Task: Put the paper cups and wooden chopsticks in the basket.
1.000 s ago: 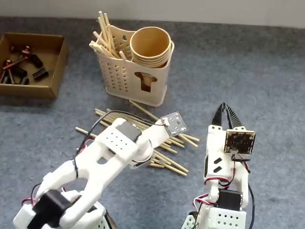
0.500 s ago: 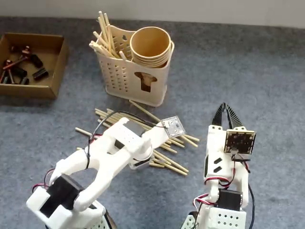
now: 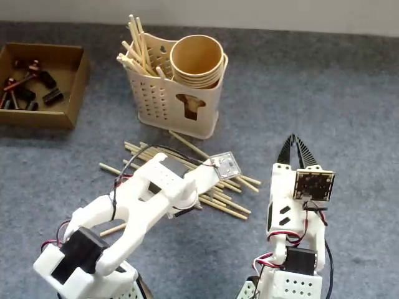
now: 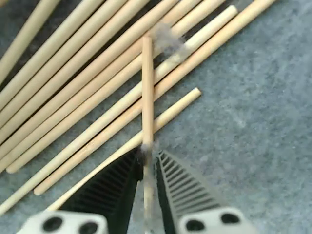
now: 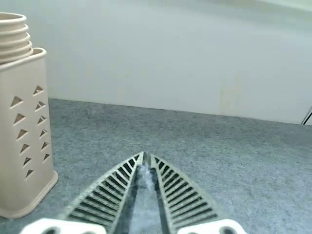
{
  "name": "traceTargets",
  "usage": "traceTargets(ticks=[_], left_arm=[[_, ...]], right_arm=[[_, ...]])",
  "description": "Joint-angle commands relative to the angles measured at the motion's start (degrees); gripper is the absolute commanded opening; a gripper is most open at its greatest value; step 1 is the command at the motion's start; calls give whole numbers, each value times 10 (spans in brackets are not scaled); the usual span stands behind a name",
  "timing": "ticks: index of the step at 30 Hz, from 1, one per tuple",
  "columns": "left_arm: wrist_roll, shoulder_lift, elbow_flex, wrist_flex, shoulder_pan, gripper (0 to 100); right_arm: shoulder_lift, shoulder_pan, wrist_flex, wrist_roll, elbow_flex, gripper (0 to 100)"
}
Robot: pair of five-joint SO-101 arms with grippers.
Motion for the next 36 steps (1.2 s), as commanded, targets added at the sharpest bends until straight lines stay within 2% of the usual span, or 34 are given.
traceTargets(ticks=[1, 9, 19, 31, 36], left_arm=[[0, -6, 1, -2, -44, 6], [-1, -29, -2, 47, -67, 5], [2, -268, -3, 83, -69, 5], [84, -418, -4, 77, -70, 5], [121, -481, -31, 46, -87, 5]], right_arm=[[-2, 3, -20, 1, 64, 7], [-2, 2, -26, 2, 64, 7], [-2, 2, -26, 2, 64, 7], [-2, 1, -25, 2, 64, 7], [-2, -7, -23, 4, 65, 7]])
